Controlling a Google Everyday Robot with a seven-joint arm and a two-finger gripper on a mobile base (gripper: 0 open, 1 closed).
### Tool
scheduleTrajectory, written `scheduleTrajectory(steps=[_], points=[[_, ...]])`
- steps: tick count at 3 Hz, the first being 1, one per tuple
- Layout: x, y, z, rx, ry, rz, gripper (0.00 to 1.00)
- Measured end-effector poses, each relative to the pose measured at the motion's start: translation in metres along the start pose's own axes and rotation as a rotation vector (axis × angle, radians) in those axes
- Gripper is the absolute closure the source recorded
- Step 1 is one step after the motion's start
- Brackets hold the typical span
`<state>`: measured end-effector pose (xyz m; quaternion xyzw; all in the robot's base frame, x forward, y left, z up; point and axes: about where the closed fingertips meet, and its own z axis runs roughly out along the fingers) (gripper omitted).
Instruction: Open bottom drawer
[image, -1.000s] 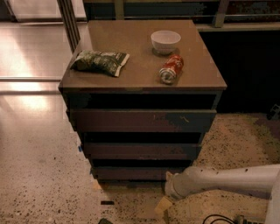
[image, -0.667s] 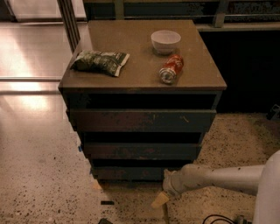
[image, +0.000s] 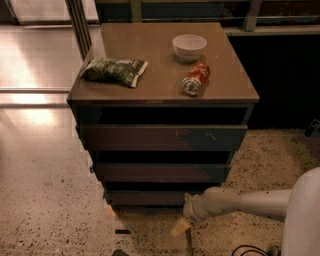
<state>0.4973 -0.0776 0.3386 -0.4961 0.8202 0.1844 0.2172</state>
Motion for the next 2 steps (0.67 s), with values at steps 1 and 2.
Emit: scheduleTrajectory(steps=[1, 2], points=[[-0.005, -0.0329, 0.0517, 0.0, -0.032, -0.019, 0.0], [-0.005, -0.0329, 0.0518, 0.0, -0.032, -0.019, 0.0]])
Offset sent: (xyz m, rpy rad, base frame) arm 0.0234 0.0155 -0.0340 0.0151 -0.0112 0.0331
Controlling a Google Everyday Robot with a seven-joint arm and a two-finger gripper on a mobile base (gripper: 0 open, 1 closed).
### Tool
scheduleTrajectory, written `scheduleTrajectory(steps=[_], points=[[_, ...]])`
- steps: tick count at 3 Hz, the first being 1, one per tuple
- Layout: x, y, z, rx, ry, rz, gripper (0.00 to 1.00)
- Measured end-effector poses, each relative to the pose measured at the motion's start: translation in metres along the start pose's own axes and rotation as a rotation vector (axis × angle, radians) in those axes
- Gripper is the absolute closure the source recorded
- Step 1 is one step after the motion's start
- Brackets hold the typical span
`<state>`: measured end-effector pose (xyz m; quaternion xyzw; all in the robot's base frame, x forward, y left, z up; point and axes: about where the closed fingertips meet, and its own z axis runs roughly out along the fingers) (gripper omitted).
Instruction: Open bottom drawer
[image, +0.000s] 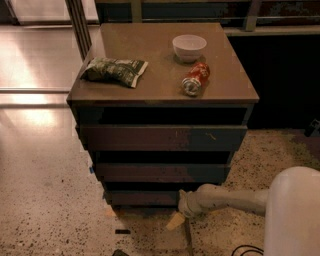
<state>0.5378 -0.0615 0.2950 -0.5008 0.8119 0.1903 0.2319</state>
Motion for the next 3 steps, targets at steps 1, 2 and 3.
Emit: scheduleTrajectory(steps=[1, 2, 3], points=[[0.004, -0.001, 0.035, -0.019, 0.005, -0.007, 0.0], [0.002, -0.008, 0.083, -0.002, -0.002, -0.005, 0.0], [0.002, -0.011, 0.087, -0.001, 0.0, -0.007, 0.0]])
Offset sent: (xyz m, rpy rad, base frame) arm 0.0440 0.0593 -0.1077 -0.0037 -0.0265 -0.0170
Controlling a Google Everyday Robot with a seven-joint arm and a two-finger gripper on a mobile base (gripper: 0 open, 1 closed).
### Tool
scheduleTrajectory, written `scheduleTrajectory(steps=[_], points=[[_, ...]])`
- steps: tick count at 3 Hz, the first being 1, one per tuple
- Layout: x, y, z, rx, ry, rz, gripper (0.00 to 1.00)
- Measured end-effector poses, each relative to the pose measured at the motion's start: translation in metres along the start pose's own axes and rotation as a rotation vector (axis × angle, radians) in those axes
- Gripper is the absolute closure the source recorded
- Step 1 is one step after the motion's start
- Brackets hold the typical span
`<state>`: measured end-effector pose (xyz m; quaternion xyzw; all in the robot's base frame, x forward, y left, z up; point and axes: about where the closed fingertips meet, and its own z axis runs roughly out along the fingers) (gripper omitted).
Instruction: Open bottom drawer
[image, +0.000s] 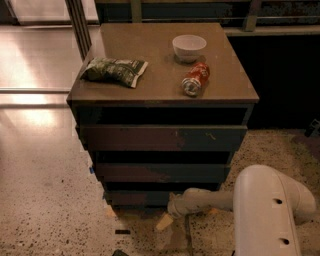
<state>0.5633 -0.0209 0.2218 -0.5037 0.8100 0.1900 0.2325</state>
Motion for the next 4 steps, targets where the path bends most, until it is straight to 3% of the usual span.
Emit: scheduleTrajectory(steps=[1, 2, 3, 4], points=[[0.01, -0.009, 0.02, -0.023, 0.036, 0.003, 0.0], [0.01, -0.009, 0.02, -0.022, 0.036, 0.003, 0.0], [-0.012, -0.021, 0.007, 0.025, 0.002, -0.048, 0.0], [-0.023, -0.054, 0.031, 0.058, -0.003, -0.081, 0.0]])
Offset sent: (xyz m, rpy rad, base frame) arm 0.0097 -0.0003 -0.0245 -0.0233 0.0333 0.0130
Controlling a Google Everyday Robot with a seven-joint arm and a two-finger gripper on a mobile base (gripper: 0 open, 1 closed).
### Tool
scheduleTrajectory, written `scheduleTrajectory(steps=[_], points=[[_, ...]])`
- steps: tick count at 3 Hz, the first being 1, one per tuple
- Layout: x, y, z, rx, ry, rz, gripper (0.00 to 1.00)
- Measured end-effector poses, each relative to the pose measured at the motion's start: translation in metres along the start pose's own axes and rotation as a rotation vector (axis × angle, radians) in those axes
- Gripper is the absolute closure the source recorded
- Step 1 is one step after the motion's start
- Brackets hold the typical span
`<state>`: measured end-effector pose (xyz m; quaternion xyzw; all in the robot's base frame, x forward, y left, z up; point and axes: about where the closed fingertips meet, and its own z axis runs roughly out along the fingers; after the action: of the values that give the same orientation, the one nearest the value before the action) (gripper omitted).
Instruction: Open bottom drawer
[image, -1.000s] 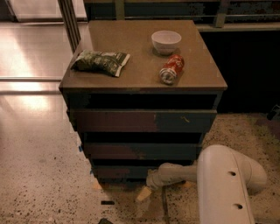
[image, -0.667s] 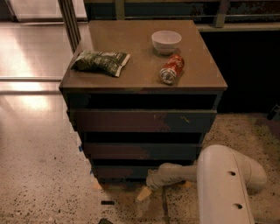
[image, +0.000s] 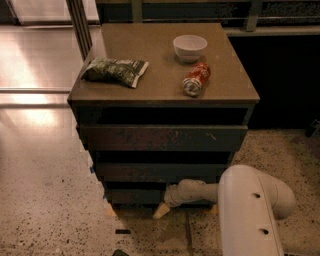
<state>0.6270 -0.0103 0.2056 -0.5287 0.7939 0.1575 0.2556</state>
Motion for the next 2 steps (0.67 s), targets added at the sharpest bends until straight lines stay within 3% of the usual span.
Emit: scheduleTrajectory(steps=[2], points=[[0.008, 0.0, 0.015, -0.013, 0.013, 0.017, 0.0]])
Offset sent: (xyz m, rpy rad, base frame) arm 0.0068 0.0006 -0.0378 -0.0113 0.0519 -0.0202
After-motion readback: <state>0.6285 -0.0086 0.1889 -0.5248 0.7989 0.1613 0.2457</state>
